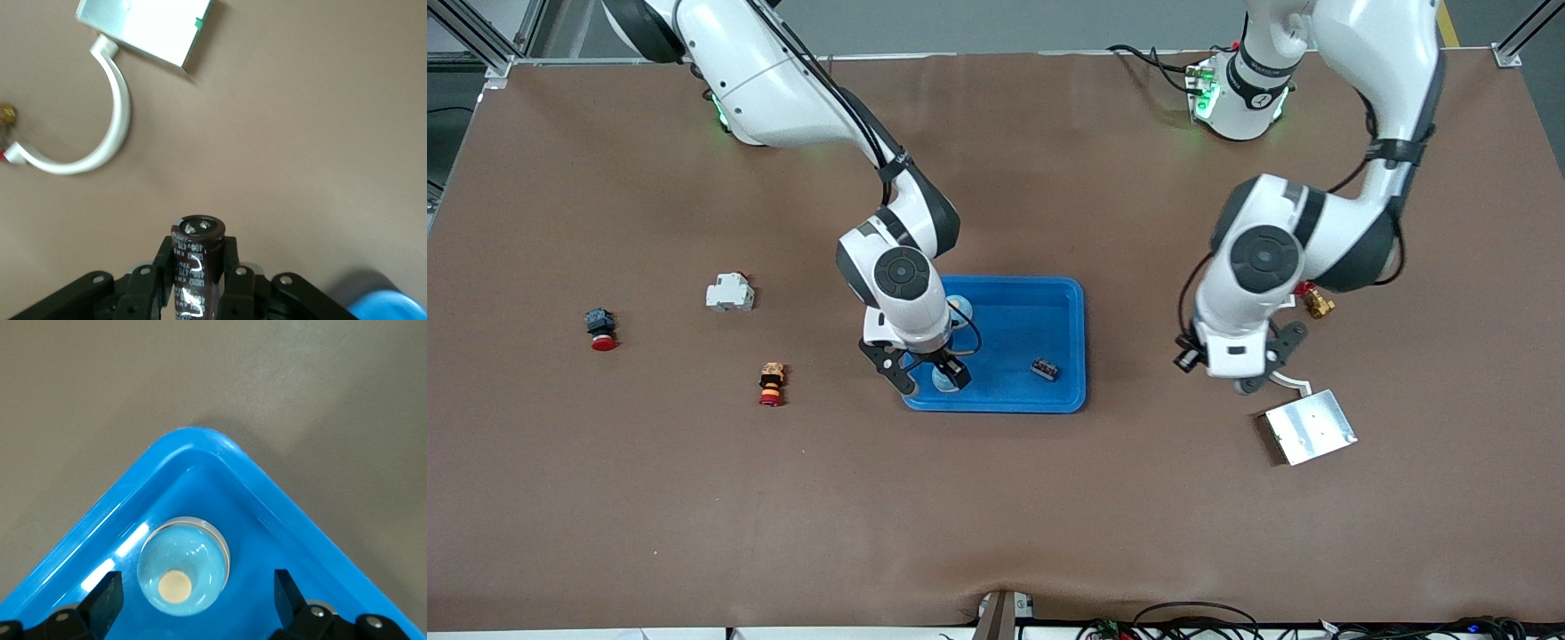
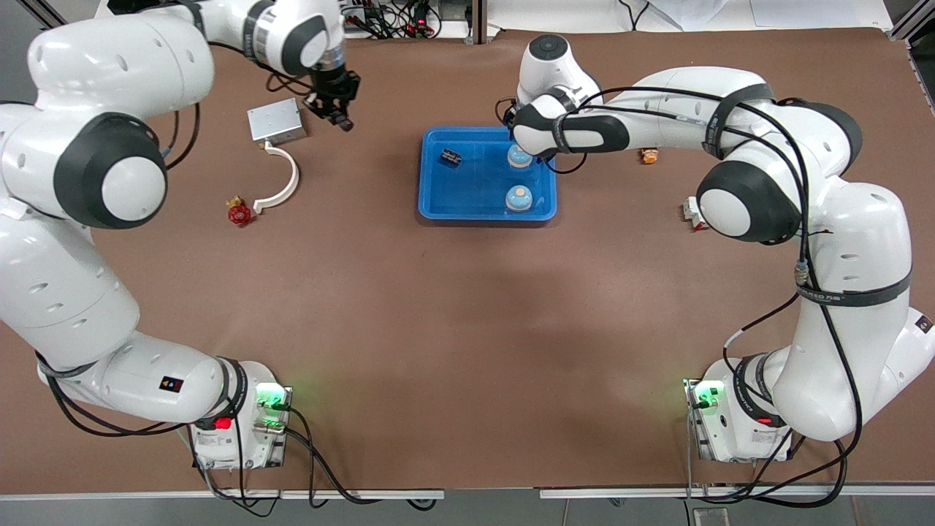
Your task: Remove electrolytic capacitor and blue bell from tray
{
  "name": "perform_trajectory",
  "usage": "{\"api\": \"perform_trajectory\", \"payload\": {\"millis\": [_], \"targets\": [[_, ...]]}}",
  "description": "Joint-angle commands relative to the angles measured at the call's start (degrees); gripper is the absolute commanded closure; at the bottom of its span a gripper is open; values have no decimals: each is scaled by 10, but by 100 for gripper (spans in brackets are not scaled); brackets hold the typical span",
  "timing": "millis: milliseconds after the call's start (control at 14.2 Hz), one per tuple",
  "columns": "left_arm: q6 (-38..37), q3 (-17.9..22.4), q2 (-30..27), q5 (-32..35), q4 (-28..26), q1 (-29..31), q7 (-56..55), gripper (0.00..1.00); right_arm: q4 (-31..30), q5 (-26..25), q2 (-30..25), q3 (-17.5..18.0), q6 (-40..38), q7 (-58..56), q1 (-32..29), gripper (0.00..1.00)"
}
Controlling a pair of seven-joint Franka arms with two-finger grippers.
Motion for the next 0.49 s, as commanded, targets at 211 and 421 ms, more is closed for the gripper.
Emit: {"api": "perform_trajectory", "payload": {"millis": [211, 421], "targets": [[4, -6, -17, 25, -51, 76, 128, 100, 25, -14, 36, 2, 15, 29, 5, 0], [7, -7, -10, 52, -67, 119, 192, 100, 34, -15, 44, 2, 16, 33, 8, 0]]}}
